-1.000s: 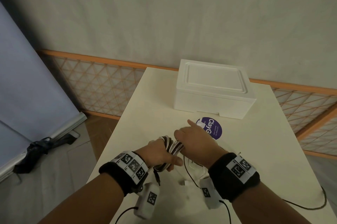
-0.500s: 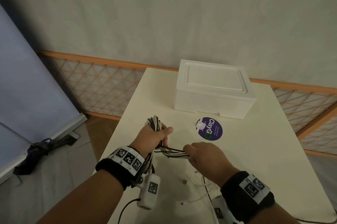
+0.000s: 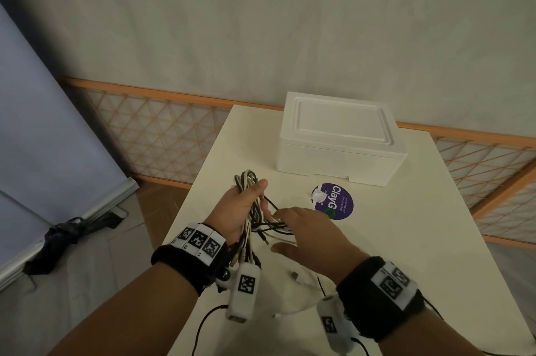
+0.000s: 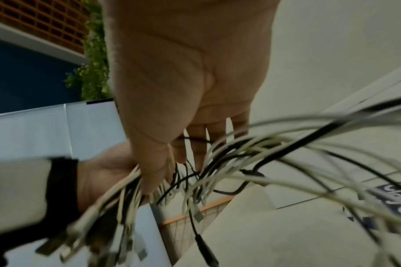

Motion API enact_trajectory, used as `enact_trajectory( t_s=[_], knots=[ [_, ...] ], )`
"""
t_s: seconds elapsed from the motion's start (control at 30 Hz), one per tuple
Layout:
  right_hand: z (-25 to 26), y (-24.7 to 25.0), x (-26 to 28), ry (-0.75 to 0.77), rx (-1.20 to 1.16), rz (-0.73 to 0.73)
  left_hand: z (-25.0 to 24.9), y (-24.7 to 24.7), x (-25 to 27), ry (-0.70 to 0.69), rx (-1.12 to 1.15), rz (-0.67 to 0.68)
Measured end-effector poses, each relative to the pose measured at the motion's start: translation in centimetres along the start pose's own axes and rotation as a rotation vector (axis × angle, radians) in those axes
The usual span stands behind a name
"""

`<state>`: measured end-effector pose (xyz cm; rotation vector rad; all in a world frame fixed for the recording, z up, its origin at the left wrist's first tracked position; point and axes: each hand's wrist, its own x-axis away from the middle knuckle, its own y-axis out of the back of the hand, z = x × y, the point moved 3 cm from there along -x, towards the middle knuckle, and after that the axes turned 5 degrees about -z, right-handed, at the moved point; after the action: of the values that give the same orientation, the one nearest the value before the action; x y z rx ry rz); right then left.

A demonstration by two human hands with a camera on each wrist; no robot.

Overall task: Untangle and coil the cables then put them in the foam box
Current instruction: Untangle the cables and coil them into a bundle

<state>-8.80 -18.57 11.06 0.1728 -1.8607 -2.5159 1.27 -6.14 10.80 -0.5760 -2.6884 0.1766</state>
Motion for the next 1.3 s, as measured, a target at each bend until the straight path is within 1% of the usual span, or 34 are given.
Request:
enact_trajectory(
  t_s=[0.07, 0.1, 0.2, 0.27, 0.3, 0.37, 0.4, 0.43, 0.47, 0.5, 0.57, 0.63, 0.73, 0.8, 0.83, 0.93, 0.97, 1.0, 1.07, 1.13, 1.17, 1.2, 1.27, 1.3],
  knots=[
    [0.7, 0.1, -0.6, 0.023, 0.022, -0.05, 0.0, -0.3, 0.2, 0.036, 0.009, 0.022],
    [0.9, 0.4, -0.8, 0.011, -0.011, -0.076, -0.1, -0.3, 0.2, 0.031, -0.013, 0.04],
    [1.0, 1.6, -0.9, 0.026, -0.173, -0.14, 0.0, 0.2, 0.1, -0.073, -0.144, 0.127],
    [0.8, 2.1, -0.8, 0.013, -0.194, -0.186, -0.2, 0.0, 0.5, -0.14, -0.18, 0.205],
    [0.6, 2.3, -0.8, -0.011, -0.229, -0.238, -0.4, -0.1, 0.7, -0.162, -0.199, 0.24],
    [0.0, 3.0, -1.0, -0.057, -0.386, -0.342, -0.9, -0.4, 1.2, -0.21, -0.235, 0.304],
    [-0.3, 3.2, -1.2, -0.059, -0.458, -0.358, -1.1, -0.6, 1.3, -0.222, -0.253, 0.33],
    [-0.4, 3.3, -1.5, -0.035, -0.485, -0.331, -1.1, -0.6, 1.4, -0.223, -0.26, 0.357],
    [-0.4, 3.4, -1.7, 0.016, -0.45, -0.281, -1.0, -0.6, 1.3, -0.215, -0.27, 0.378],
    [-0.4, 3.3, -2.0, 0.084, -0.365, -0.232, -0.9, -0.6, 1.3, -0.198, -0.284, 0.393],
    [-0.3, 2.8, -2.7, 0.196, -0.226, -0.183, -0.8, -0.6, 1.5, -0.164, -0.298, 0.398],
    [-0.4, 2.2, -3.0, 0.187, -0.259, -0.137, -0.8, -0.7, 1.6, -0.164, -0.34, 0.408],
    [-0.9, 1.9, -3.1, 0.098, -0.29, -0.118, -0.9, -0.3, 1.6, -0.123, -0.338, 0.418],
    [-1.3, 2.0, -3.0, 0.079, -0.208, -0.133, -0.9, 0.0, 1.4, -0.097, -0.345, 0.359],
    [-1.3, 2.1, -3.0, 0.102, -0.137, -0.16, -0.9, 0.2, 1.3, -0.093, -0.357, 0.311],
    [-0.9, 2.0, -2.7, 0.18, 0.053, -0.201, -1.1, 0.4, 0.9, -0.152, -0.468, 0.214],
    [-0.7, 1.9, -2.7, 0.194, 0.089, -0.172, -1.2, 0.4, 0.9, -0.186, -0.541, 0.195],
    [-0.3, 1.8, -2.7, 0.187, 0.12, -0.097, -1.3, 0.3, 1.0, -0.228, -0.611, 0.174],
    [0.1, 1.7, -2.7, 0.128, 0.181, 0.108, -1.8, -0.1, 1.5, -0.314, -0.657, 0.143],
    [0.3, 1.6, -2.8, 0.013, 0.121, 0.303, -2.0, -0.6, 2.0, -0.356, -0.609, 0.136],
    [0.5, 1.3, -3.1, -0.033, 0.022, 0.335, -2.2, -0.9, 2.2, -0.371, -0.594, 0.148],
    [0.8, 1.1, -3.4, -0.051, -0.1, 0.296, -2.3, -1.2, 2.4, -0.379, -0.58, 0.178],
    [1.4, 0.7, -4.1, -0.042, -0.306, 0.157, -2.3, -1.5, 2.3, -0.345, -0.529, 0.267],
    [1.7, 0.4, -4.4, -0.045, -0.356, 0.145, -2.2, -1.7, 2.3, -0.314, -0.496, 0.306]
  ],
)
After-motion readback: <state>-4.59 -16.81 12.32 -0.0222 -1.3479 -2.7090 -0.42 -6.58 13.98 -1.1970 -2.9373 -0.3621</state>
